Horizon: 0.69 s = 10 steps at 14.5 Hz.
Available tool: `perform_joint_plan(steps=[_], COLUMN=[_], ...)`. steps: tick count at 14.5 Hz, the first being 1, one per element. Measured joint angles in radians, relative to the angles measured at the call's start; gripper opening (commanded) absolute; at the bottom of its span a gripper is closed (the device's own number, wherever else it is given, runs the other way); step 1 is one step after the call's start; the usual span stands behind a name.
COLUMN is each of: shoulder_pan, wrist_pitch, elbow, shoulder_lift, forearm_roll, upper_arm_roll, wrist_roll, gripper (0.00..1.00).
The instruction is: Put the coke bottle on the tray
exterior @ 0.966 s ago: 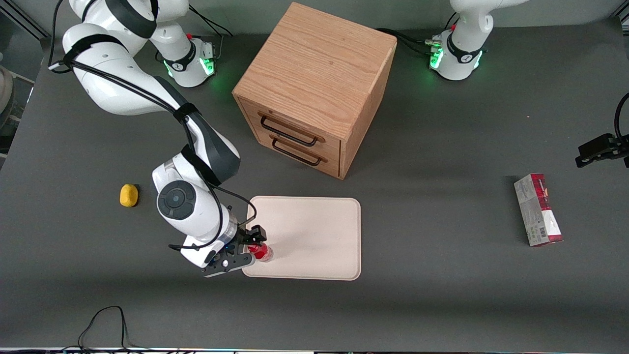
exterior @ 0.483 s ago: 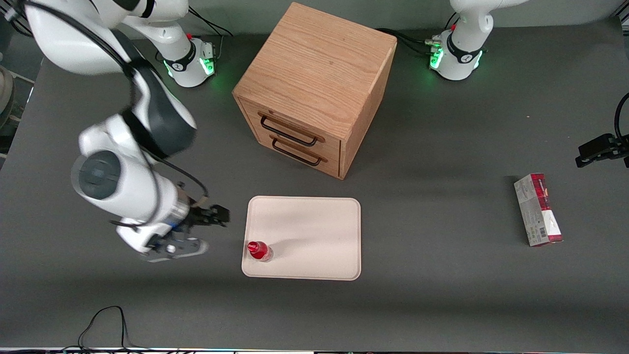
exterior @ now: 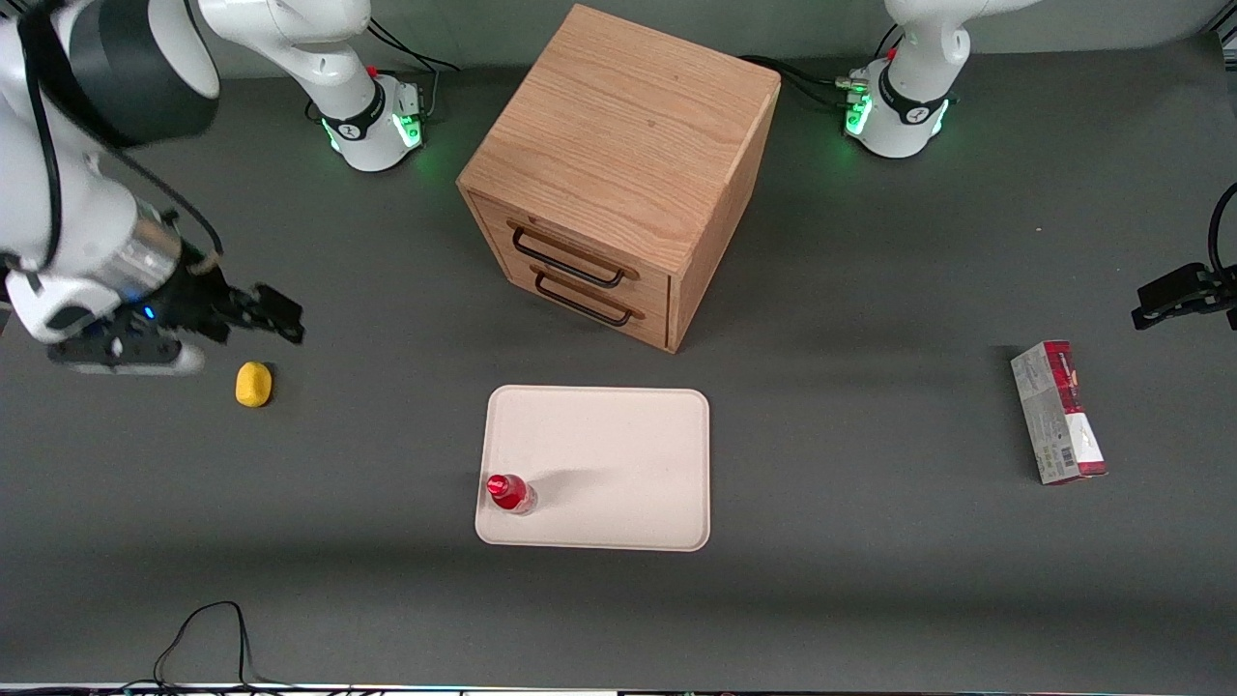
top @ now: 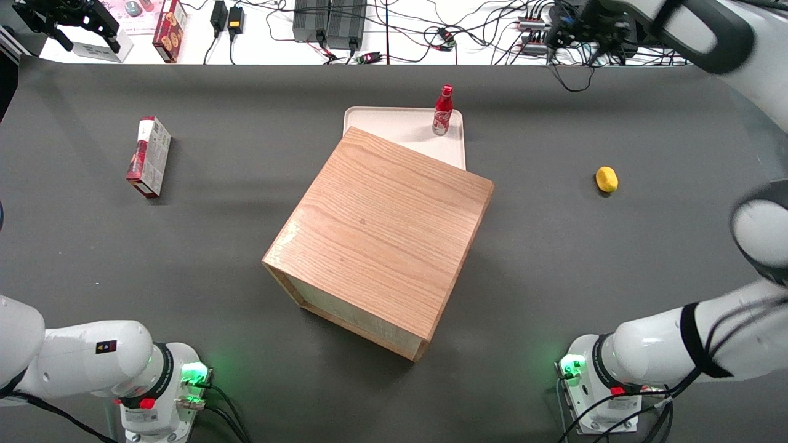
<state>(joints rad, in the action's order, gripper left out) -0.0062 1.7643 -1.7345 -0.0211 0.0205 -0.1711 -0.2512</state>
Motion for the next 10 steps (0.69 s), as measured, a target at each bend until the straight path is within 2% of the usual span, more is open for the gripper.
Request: perform_joint_plan(steps=[2,5,7,10], shoulder_pan=[0.001,0.001,0.001,0.001], wrist_pitch=[0.012,-0.017,-0.056,-0.100], elbow=[-0.167,-0.280,-0.277,-0.226], shoulder_lift=[-0.162,-0.297,-0.312,-0.282], forearm_roll=[0.001,0.001,0.002,0.002], upper_arm_roll=[0.028,0.101,0.135,0.136], wrist_roll=[0.026,0.135,0.162,0.162], gripper=[1.00,1.00,1.00,1.00])
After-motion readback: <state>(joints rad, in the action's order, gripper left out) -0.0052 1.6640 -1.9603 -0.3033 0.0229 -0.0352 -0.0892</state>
